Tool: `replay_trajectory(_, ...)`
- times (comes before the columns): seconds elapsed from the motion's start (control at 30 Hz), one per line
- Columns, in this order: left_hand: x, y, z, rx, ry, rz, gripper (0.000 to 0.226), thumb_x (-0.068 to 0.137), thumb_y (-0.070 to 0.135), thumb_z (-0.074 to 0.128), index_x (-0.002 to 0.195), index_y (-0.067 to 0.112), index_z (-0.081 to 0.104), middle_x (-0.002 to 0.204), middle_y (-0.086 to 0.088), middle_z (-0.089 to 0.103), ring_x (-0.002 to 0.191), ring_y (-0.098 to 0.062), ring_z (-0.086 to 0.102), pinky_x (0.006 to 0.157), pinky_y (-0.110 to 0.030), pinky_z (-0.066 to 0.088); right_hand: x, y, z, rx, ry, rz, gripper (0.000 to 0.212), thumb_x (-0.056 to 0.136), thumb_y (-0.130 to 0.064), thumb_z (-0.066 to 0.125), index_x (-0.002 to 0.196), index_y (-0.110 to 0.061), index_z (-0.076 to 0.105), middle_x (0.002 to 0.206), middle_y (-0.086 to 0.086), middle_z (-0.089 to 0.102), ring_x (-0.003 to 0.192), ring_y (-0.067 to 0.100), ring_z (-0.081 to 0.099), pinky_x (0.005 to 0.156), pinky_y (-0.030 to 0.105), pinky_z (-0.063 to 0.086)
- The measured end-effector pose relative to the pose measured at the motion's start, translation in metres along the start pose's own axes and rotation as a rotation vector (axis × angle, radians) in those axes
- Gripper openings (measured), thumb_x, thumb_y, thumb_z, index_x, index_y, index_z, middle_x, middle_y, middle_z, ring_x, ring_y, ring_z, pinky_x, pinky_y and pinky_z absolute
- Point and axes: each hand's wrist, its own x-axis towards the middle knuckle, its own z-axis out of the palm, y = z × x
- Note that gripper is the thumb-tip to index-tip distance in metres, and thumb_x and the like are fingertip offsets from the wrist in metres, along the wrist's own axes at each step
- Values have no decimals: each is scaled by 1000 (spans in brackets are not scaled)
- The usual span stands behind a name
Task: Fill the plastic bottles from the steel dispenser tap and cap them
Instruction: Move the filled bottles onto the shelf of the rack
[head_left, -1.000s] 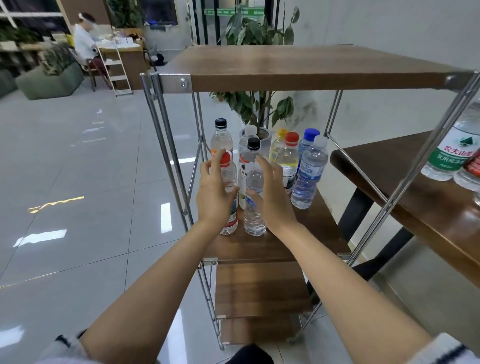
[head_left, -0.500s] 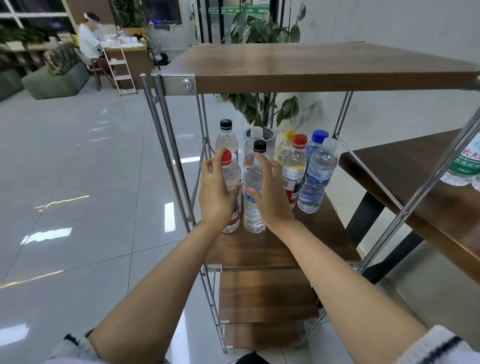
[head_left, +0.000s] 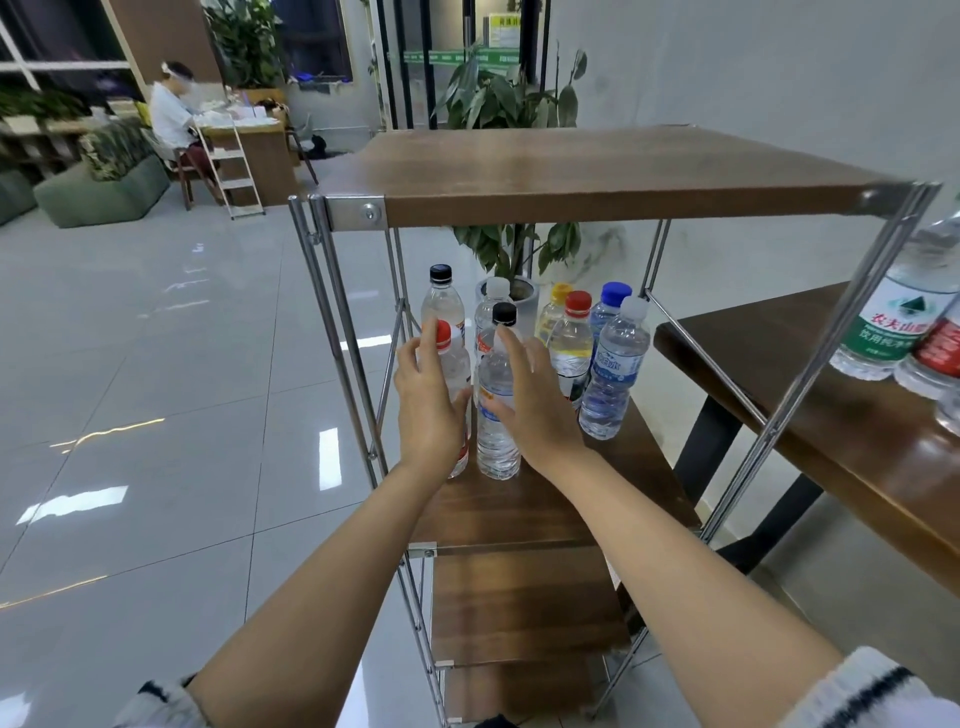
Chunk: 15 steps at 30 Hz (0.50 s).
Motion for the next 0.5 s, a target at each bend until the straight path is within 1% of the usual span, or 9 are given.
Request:
replay_trajectory(0.03, -3, 4, -2, 16, -6, 2, 94, 85, 1, 73, 157, 21, 17, 153, -13, 28, 142, -28, 31, 106, -28, 34, -2, -2, -6, -19, -10, 9, 81, 91, -18, 70, 153, -31, 19, 157, 7, 23, 141, 26, 35, 96, 39, 52)
replay_trajectory(0.07, -6, 7, -4, 40, -6, 6, 93, 85, 3, 73, 157, 20, 16, 158, -13, 23, 146, -29, 25, 112, -34, 35, -5, -4, -12, -33, -29, 25, 81, 92, -18, 68, 154, -32, 17, 160, 6, 19, 144, 26, 31, 98, 40, 49)
replay_trajectory(0.1, -11, 11, -6, 70, -1, 17, 92, 85, 5, 74, 157, 19, 17, 161, -14, 18, 148, -30, 21, 114, -40, 36, -9, -5, -18, -46, -56, 44, 80, 94, -18, 66, 155, -33, 16, 163, 4, 14, 147, 26, 25, 102, 42, 46)
replay_trajectory(0.13, -15, 15, -8, 95, 5, 33, 92, 85, 7, 75, 157, 19, 18, 161, -13, 17, 149, -30, 20, 113, -43, 39, -14, -6, -22, -65, -86, 61, 79, 96, -19, 63, 156, -34, 14, 164, 3, 9, 150, 24, 19, 106, 45, 42)
replay_trajectory(0.2, -26, 23, -13, 106, -9, 80, 88, 85, 8, 75, 155, 20, 22, 160, -11, 22, 146, -30, 26, 108, -48, 45, -23, -6, -33, -93, -131, 87, 76, 97, -22, 61, 156, -35, 14, 166, 0, 6, 152, 22, 11, 112, 48, 36)
replay_trajectory(0.3, -42, 39, -23, 93, -100, 124, 73, 88, 10, 70, 150, 21, 32, 152, -5, 34, 136, -27, 40, 100, -47, 50, -41, -4, -52, -111, -161, 98, 72, 98, -26, 60, 155, -35, 18, 164, -1, 16, 151, 20, 16, 114, 48, 35)
replay_trajectory(0.37, -52, 52, -28, 106, -160, 118, 62, 92, 15, 65, 147, 21, 37, 148, -3, 40, 132, -26, 43, 94, -45, 50, -58, -3, -70, -136, -162, 87, 64, 98, -27, 60, 153, -31, 29, 159, -3, 28, 147, 19, 26, 112, 47, 40)
replay_trajectory(0.43, -61, 66, -30, 120, -208, 138, 52, 95, 18, 61, 144, 20, 42, 145, -4, 47, 130, -26, 42, 92, -43, 47, -75, -3, -90, -143, -140, 91, 54, 96, -27, 62, 147, -27, 42, 153, -4, 39, 141, 18, 34, 108, 45, 43)
replay_trajectory(0.5, -69, 81, -29, 99, -236, 200, 43, 96, 20, 60, 138, 19, 49, 138, -5, 54, 126, -27, 47, 92, -42, 47, -93, -3, -112, -178, -113, 113, 47, 96, -25, 62, 142, -24, 52, 149, -2, 45, 138, 18, 37, 112, 39, 38)
